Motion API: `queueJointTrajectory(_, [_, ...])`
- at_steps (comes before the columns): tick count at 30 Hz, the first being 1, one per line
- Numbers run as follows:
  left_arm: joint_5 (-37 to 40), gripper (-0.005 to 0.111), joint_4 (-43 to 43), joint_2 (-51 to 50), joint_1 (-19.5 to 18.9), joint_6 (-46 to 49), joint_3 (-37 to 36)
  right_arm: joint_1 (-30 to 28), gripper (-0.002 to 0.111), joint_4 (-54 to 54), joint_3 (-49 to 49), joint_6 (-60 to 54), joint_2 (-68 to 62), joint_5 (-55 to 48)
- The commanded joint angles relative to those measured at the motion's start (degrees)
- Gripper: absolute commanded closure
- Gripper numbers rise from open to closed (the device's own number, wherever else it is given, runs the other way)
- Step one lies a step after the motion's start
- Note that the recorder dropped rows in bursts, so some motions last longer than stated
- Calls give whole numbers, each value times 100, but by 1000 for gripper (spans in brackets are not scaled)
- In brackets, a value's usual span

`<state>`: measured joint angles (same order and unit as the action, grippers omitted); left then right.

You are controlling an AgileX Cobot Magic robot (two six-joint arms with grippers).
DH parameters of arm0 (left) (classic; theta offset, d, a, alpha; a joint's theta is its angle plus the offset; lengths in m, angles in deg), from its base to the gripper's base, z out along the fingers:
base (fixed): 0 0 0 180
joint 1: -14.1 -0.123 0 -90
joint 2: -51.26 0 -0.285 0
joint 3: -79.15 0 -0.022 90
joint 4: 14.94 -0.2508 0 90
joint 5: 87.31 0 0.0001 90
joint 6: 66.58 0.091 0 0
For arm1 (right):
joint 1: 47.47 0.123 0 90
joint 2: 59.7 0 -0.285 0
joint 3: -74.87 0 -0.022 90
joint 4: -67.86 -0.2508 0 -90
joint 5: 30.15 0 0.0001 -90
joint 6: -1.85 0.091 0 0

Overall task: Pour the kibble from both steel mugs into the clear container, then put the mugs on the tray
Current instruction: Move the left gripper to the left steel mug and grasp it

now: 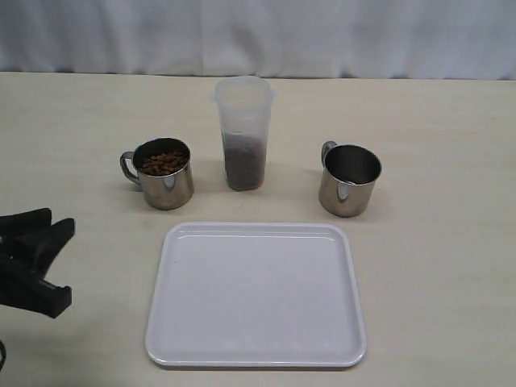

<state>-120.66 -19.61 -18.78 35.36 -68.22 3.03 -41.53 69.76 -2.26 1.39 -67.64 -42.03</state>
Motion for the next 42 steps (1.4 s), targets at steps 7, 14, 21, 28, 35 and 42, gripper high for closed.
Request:
queueJointTrajectory(7, [7, 36, -69, -1739, 18, 203, 1117, 14, 104, 45, -9, 8, 15, -14])
queueJointTrajectory(14, [523, 37, -69, -2154, 18, 215, 1667, 14, 104, 45, -9, 8, 15, -14])
queueJointTrajectory(21, [676, 36, -498, -2472, 18, -272, 1818, 14, 104, 45, -9, 8, 15, -14])
queueJointTrajectory(28, [1199, 36, -1244, -2984, 6, -960, 2434, 14, 104, 45, -9, 8, 15, -14])
queueJointTrajectory(35, [1476, 36, -1277, -3787, 6, -1058, 3116, 14, 104, 45, -9, 8, 15, -14])
queueJointTrajectory(42, [1197, 36, -1771, -4536, -22, -843, 3695, 15, 104, -149, -9, 8, 15, -14])
